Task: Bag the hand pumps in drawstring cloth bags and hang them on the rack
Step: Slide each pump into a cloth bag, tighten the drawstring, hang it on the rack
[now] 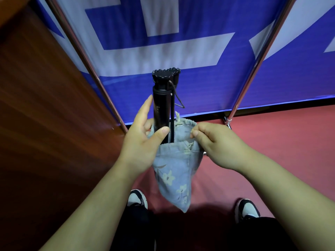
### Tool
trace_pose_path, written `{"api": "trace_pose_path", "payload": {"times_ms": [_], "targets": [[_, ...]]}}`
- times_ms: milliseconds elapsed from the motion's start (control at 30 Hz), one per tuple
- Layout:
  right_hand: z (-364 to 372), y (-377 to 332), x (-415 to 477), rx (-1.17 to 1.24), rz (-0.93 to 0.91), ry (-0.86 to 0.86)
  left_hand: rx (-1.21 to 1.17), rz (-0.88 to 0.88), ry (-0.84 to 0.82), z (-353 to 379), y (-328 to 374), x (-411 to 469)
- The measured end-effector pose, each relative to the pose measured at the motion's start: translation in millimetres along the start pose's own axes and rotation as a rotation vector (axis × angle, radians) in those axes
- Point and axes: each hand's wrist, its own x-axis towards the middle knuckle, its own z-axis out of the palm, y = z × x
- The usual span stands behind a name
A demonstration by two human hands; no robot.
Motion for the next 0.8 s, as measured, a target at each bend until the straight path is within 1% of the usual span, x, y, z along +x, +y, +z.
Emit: {"api": "trace_pose_path", "payload": {"times_ms": [267, 433, 500, 567, 600, 667, 800], "targets": [[-7.8, -3.1, -0.9, 0.058, -0.012, -0.003, -0.044, 0.037, -0.027, -1.1, -1.5, -0.3], [-12.4, 0.1, 1.0, 0.340, 0.085, 0.006, 0.049, 0.035, 0.006, -2.3, -1.9, -1.2], [-13.7, -2.5, 0.5, 0.390, 0.090, 0.025, 0.073, 0.037, 0.020, -2.9, -0.2, -2.6], [-15.9, -7.8, 0.3, 0.376, 0.060, 0.100, 0.103, 0.047, 0.018, -4.5, 1.2, -3.9], [-17.5, -11.3, 0.4, 0.375, 0.033, 0.153, 0.126, 0.052, 0.001, -4.8, 2.5, -4.6], [-22.9, -18.5, 1.0, 0.394, -0.027, 0.219, 0.133, 0.054, -0.090, -3.5, 5.3, -6.0], [-33.4, -33.1, 2.2, 0.373, -0.119, 0.176, 0.118, 0.024, -0.259, 3.1, 4.5, -7.5]]}}
